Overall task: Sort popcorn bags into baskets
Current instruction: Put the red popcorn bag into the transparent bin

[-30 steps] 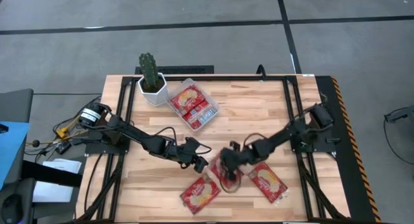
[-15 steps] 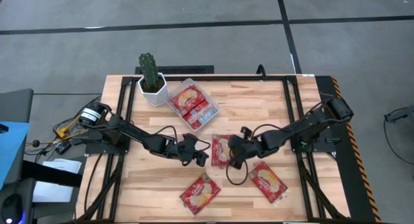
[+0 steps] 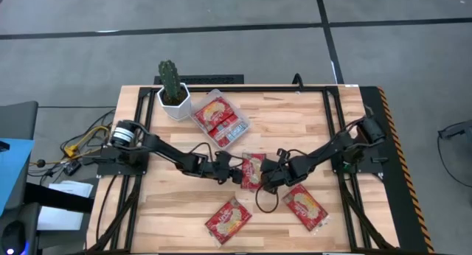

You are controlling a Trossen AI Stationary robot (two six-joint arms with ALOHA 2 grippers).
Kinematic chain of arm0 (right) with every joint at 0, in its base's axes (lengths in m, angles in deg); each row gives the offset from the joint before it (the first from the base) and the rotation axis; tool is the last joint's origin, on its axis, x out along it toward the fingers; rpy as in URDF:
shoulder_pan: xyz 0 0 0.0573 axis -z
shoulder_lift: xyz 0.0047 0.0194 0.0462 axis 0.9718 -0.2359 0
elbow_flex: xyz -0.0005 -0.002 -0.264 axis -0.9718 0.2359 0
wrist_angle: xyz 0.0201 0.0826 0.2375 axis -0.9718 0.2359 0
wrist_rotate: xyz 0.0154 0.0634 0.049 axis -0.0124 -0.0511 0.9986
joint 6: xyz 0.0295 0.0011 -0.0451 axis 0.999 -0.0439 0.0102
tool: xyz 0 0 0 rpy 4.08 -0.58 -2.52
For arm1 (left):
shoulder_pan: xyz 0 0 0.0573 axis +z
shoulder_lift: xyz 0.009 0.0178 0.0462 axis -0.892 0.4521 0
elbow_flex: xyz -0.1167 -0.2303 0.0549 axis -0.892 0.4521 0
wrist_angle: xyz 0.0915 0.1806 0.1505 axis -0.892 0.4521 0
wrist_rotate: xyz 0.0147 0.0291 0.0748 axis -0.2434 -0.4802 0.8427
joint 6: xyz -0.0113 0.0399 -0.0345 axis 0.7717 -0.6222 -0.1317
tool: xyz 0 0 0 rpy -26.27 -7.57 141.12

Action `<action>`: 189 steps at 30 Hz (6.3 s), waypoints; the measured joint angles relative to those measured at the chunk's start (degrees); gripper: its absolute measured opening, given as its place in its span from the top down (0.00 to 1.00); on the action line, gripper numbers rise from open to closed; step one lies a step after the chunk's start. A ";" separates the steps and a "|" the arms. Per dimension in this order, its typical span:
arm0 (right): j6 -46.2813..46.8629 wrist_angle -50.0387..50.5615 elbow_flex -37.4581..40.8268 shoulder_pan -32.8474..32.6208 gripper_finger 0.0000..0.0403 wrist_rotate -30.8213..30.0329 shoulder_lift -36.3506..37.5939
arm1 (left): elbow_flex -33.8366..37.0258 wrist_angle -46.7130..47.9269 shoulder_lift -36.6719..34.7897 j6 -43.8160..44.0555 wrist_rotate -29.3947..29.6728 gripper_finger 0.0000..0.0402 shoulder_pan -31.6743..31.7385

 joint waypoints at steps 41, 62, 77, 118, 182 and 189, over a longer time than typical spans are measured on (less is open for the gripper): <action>-12.53 23.03 -6.30 4.64 0.96 -1.81 28.85 | -4.00 -3.55 -6.97 -8.66 -13.99 0.99 2.52; -11.80 31.46 -6.27 10.99 0.95 -11.70 44.29 | -26.55 64.03 -23.60 -59.46 -15.77 1.00 29.86; -13.32 32.83 -6.20 10.30 0.93 -10.05 40.37 | -26.49 65.65 -13.57 -78.25 -24.44 0.99 38.16; 40.23 15.37 14.53 -23.75 0.97 6.16 37.83 | -37.72 53.81 -10.12 -58.75 -33.91 0.46 17.70; 12.49 -14.88 -2.12 -1.52 0.95 10.07 -3.74 | 9.27 -1.67 -5.92 13.83 9.17 0.47 -6.14; 6.17 -13.92 -8.99 -1.74 0.97 11.58 -6.72 | 8.72 -2.57 -3.95 13.67 10.50 0.47 -6.16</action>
